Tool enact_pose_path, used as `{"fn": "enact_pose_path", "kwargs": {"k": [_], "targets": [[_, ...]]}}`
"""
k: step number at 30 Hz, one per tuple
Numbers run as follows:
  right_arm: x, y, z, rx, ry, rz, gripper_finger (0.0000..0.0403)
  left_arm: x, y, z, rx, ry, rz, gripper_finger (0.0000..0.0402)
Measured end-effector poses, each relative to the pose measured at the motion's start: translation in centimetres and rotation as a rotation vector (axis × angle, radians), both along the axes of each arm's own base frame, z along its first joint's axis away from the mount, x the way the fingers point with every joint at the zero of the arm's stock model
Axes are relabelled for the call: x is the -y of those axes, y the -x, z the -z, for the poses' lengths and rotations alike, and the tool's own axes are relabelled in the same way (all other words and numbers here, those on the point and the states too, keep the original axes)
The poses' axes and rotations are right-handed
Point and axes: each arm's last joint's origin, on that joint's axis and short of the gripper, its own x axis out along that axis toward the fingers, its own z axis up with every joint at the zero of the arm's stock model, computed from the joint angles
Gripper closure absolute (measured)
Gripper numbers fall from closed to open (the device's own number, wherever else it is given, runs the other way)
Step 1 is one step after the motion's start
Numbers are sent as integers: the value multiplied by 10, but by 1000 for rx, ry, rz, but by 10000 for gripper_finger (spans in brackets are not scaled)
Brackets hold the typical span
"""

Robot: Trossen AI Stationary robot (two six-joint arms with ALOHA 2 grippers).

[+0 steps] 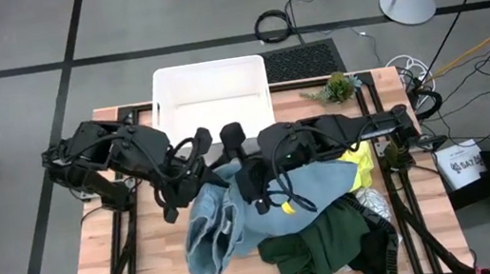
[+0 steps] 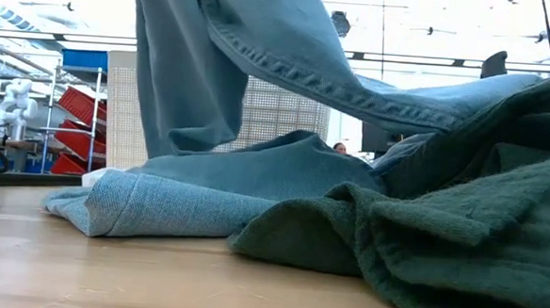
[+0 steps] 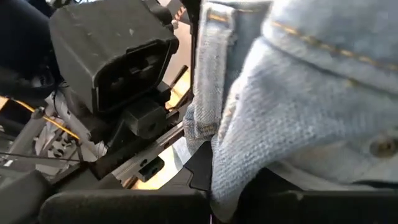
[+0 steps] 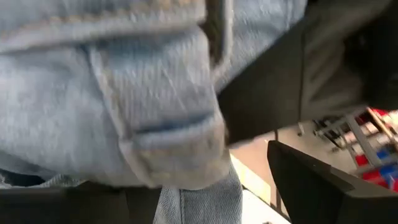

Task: Fold laundry
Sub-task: Fold the blue pants

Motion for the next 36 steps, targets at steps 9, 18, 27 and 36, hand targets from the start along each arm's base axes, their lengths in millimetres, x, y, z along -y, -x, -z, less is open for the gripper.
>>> {"fn": "enact_pose_path", "kwargs": {"k": [9, 18, 27, 36], "targets": [[-5, 1, -7, 43, -69, -182, 138, 3, -4, -7, 75, 37, 36, 377], [-2, 1, -9, 62, -70, -190, 235, 1, -5, -9, 101, 56, -54, 377], [11, 2, -14, 72, -96, -152, 362, -8, 8, -20, 127, 209, -232, 329], [19, 40, -50, 158, -174, -167, 362, -31, 70, -48, 226, 353, -259, 298]]}}
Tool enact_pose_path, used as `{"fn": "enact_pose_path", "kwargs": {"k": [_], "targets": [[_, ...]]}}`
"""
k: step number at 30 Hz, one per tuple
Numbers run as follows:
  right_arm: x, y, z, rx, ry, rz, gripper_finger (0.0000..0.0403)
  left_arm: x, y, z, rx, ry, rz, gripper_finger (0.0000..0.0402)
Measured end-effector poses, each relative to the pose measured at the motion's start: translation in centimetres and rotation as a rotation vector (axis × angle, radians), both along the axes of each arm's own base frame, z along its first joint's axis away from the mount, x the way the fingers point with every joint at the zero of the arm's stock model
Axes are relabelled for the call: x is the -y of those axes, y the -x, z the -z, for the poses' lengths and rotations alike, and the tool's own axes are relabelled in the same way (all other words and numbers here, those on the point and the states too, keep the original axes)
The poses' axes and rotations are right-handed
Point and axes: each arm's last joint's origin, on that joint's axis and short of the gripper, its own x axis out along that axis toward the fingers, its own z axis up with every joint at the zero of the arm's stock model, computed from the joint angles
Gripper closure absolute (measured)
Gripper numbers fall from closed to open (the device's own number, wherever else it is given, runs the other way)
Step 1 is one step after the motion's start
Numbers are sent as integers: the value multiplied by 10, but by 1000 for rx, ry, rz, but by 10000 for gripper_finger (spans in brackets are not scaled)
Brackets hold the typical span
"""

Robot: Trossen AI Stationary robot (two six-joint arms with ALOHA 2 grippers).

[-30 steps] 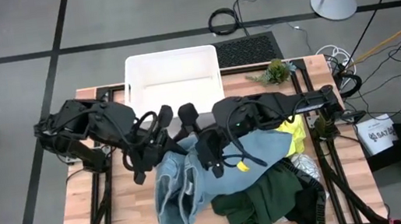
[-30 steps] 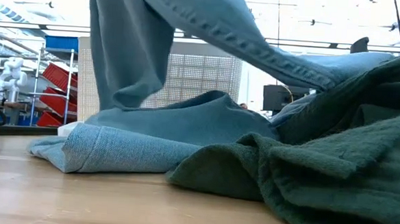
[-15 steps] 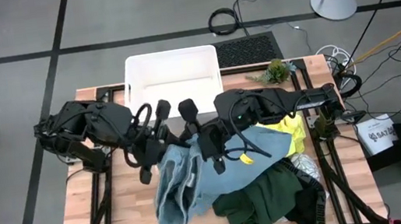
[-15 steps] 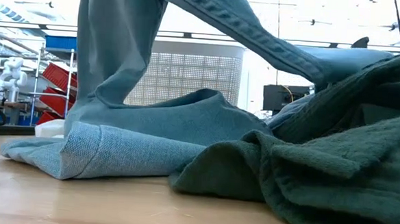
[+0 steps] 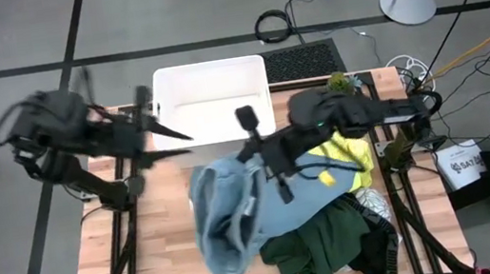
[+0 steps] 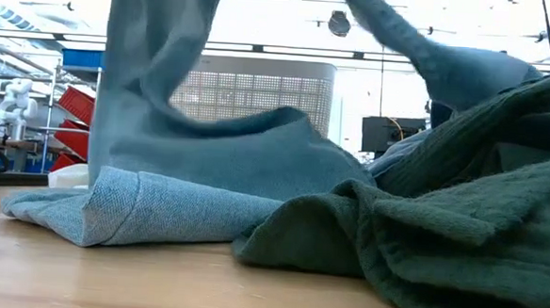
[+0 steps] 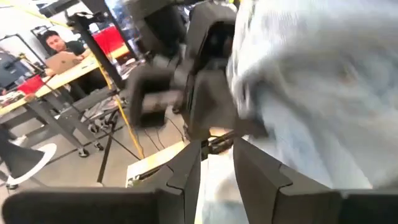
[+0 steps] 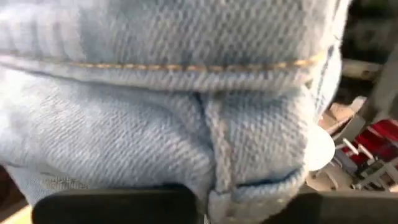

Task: Fold laundry
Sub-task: Fold the blue pants

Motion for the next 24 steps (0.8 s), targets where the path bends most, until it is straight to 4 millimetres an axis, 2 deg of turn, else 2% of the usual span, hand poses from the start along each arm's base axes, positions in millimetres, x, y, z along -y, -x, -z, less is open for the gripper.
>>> {"fn": "enact_pose_path", "kwargs": {"k": [5, 10, 14, 18, 21, 24], "targets": [[6, 24, -23, 79, -56, 25, 362, -7, 28, -8, 41, 39, 10, 297], [13, 47, -61, 363, -166, 116, 362, -11, 47, -14, 77, 57, 15, 297], [21, 65, -93, 698, -329, 256, 362, -11, 48, -14, 81, 61, 20, 297], [26, 83, -112, 970, -462, 245, 362, -9, 44, -13, 67, 59, 52, 297], [26, 87, -114, 1018, -505, 215, 362, -5, 37, -10, 41, 72, 130, 297], [26, 84, -113, 1011, -535, 202, 362, -2, 25, -4, -10, 81, 135, 297]]}}
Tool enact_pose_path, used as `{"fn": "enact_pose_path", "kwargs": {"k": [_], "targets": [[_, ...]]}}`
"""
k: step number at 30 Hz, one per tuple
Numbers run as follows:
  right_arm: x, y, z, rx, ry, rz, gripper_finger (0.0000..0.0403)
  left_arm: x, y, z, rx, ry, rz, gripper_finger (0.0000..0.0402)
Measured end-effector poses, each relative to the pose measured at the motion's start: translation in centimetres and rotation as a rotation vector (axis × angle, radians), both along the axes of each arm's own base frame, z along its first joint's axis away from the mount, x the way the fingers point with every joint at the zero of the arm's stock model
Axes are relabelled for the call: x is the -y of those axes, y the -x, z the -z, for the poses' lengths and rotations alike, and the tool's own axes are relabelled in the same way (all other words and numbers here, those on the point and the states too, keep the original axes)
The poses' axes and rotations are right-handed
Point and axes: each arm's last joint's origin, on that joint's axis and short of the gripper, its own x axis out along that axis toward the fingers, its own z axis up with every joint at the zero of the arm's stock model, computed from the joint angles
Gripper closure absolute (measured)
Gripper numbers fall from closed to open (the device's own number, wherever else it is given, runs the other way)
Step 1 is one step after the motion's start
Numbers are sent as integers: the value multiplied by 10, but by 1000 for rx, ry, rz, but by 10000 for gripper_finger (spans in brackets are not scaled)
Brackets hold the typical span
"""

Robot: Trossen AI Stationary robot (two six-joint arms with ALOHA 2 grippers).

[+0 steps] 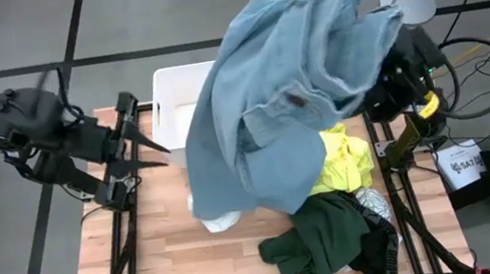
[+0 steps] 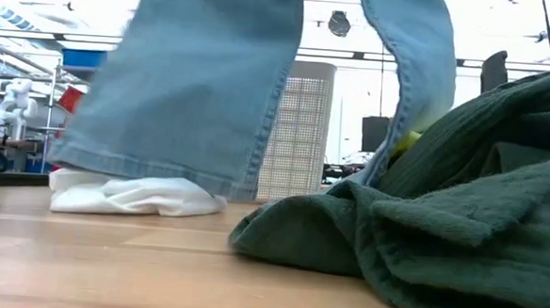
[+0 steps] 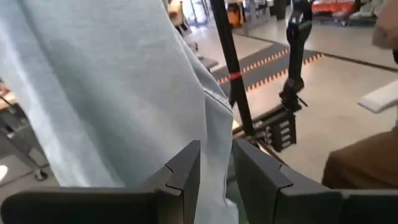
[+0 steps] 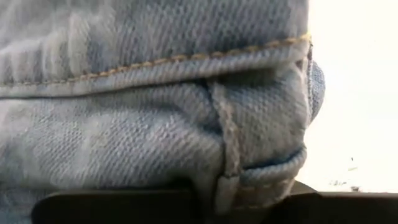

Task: Fold laundry
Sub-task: Fold the blue pants

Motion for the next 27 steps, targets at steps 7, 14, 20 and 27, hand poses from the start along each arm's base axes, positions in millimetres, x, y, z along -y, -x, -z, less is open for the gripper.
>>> {"fn": "enact_pose_path", "kwargs": {"k": [7, 14, 20, 27], "targets": [[-1, 14, -9, 113, -75, -122, 362, 13, -54, 23, -139, -10, 8, 297], [-19, 27, -15, 154, -47, -290, 362, 1, -111, 48, -225, -44, -139, 297], [-41, 50, -23, 222, 26, -411, 362, -11, -148, 61, -207, -24, -72, 297], [-55, 66, -27, 269, 77, -386, 362, -14, -196, 65, -21, 29, 70, 297]]}}
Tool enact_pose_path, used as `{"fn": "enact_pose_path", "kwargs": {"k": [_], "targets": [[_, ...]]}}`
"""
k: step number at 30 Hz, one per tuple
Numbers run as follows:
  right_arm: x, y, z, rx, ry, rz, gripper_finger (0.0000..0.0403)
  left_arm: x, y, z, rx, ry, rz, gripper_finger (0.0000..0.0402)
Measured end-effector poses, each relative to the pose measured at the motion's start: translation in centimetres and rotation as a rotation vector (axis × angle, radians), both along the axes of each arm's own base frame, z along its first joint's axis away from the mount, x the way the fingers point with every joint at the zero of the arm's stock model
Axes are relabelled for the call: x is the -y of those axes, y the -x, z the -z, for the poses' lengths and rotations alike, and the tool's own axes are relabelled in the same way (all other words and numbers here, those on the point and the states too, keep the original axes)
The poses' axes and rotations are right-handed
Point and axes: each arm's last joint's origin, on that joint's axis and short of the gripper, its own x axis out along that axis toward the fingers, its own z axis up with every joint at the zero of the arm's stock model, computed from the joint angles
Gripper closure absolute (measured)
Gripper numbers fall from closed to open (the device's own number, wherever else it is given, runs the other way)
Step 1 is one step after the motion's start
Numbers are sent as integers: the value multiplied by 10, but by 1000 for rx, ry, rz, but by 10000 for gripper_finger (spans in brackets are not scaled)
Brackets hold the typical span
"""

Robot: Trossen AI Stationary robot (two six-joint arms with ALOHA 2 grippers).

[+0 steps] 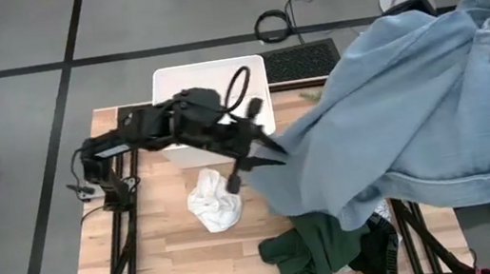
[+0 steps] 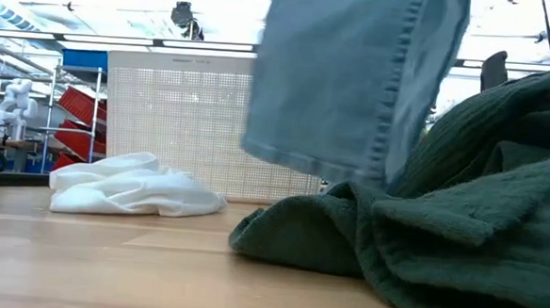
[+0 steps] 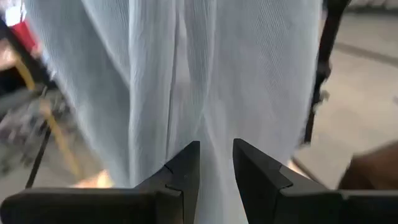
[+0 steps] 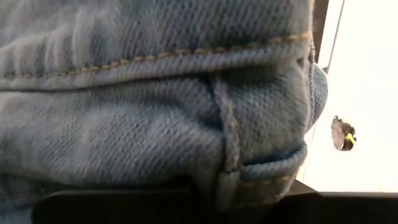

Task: Fold laundry
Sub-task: Fold the blue pants

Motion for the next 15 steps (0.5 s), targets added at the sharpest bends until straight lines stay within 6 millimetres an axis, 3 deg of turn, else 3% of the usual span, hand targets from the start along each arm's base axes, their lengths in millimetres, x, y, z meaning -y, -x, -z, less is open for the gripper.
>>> {"fn": "enact_pose_path", "kwargs": {"k": [7, 11, 15], "targets": [[7, 9, -4, -97, -43, 207, 362, -3, -51, 28, 41, 76, 117, 297], [11, 8, -1, -269, -54, 341, 362, -2, -75, 50, 6, 126, 244, 297], [17, 10, 4, -477, -101, 427, 362, 3, -92, 71, -45, 134, 265, 297]]}}
